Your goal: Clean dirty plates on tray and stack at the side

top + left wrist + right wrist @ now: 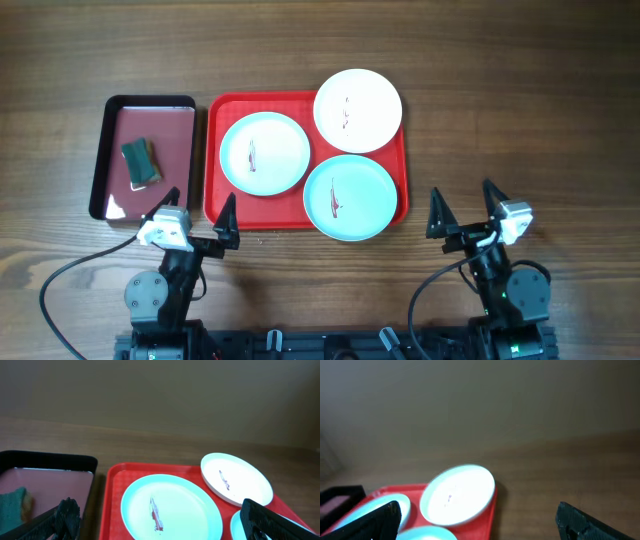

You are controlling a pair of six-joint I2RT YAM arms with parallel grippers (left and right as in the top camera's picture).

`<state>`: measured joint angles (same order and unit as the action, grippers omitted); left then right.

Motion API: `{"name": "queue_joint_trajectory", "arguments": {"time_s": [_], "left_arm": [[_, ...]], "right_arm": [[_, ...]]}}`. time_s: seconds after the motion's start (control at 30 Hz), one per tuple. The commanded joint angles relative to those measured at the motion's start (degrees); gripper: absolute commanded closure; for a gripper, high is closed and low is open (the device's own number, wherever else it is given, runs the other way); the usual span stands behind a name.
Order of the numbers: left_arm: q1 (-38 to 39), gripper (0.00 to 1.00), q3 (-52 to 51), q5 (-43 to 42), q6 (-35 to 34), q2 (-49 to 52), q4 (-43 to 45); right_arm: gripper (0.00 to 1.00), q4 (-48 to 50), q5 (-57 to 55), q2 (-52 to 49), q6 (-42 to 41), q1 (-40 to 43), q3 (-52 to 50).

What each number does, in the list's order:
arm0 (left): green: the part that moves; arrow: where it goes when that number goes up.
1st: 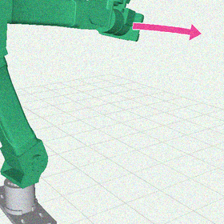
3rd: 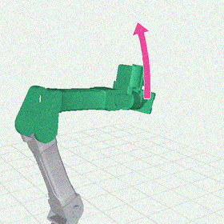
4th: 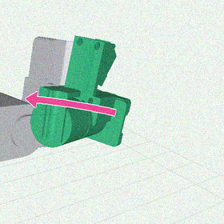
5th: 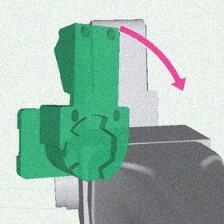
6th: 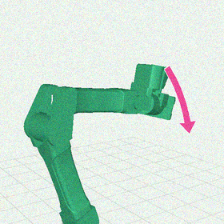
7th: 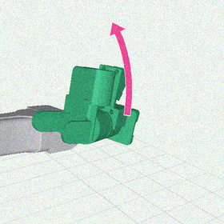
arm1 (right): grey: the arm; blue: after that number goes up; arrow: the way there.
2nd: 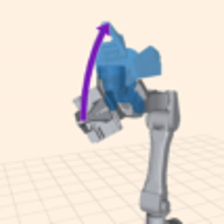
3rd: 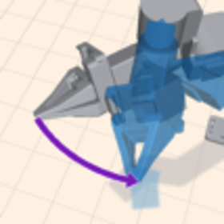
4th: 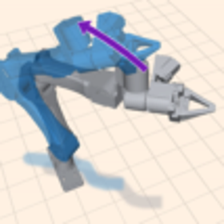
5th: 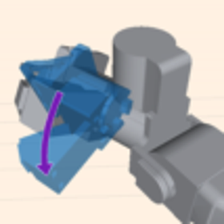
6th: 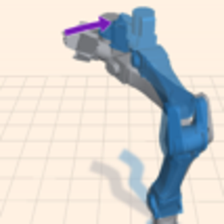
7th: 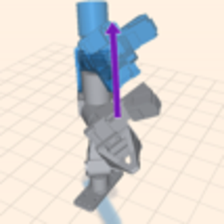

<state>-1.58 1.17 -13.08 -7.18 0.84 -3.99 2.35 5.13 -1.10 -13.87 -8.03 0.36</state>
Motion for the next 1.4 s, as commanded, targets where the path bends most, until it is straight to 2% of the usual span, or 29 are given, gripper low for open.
{"name": "queue_joint_trajectory", "arguments": {"time_s": [0.0,0.17,0.3,0.37,0.47,0.57,0.67,0.77,0.8,0.93,0.97,1.0,1.03,1.13,1.23,1.37], "left_arm": [[0.31,0.0,2.47,-2.12,-1.2,0.42,-0.46],[0.31,0.0,17.05,-6.64,-1.18,9.75,-6.38],[0.31,0.0,37.4,-6.82,-0.7,23.98,-19.91],[0.31,0.0,46.73,-4.33,-0.52,30.53,-28.17],[0.31,0.0,63.87,1.22,-0.48,42.4,-45.7],[0.31,0.0,75.01,8.48,-0.2,51.45,-58.12],[0.31,0.0,81.53,9.05,2.43,58.93,-65.57],[0.31,0.0,81.77,7.58,2.43,63.76,-65.66],[0.31,0.0,81.77,7.61,2.45,65.0,-65.64],[0.31,0.0,81.77,7.58,2.4,71.17,-65.48],[0.31,0.0,81.77,7.56,2.21,72.48,-65.46],[0.31,0.0,81.77,7.56,2.21,73.55,-64.87],[0.31,0.0,81.77,7.56,2.21,74.34,-64.13],[-0.22,0.0,81.77,7.65,1.38,76.28,-63.43],[-3.78,0.0,81.77,9.9,-4.96,78.64,-62.84],[-7.32,0.0,81.74,10.36,-5.73,79.69,-61.88]], "right_arm": [[0.0,2.01,4.28,0.44,-1.55,0.17,1.27],[0.0,5.38,7.39,0.09,-1.11,0.17,7.1],[0.0,4.81,8.7,-2.05,-1.05,0.17,15.1],[0.0,3.02,10.49,-6.01,1.2,0.17,20.68],[0.0,-4.68,12.81,-18.93,4.15,0.17,34.12],[0.0,-14.69,13.03,-31.58,4.87,0.17,46.49],[0.0,-29.24,15.85,-47.36,6.6,0.17,61.48],[0.0,-45.48,18.27,-63.84,7.89,0.17,76.46],[0.0,-46.58,17.92,-67.82,7.89,0.2,78.44],[0.0,-42.49,18.32,-81.85,-0.94,0.17,78.55],[0.03,-41.2,21.18,-84.89,-1.27,0.0,78.55],[0.12,-39.41,25.44,-88.17,-0.85,-1.29,78.55],[0.16,-37.99,25.64,-90.03,-1.97,-3.3,78.55],[0.17,-33.92,12.46,-93.66,-9.18,-13.73,78.58],[0.22,-32.48,2.93,-98.49,-12.28,-22.45,80.35],[0.31,-42.21,-5.33,-111.65,-13.14,-28.59,94.4]]}}
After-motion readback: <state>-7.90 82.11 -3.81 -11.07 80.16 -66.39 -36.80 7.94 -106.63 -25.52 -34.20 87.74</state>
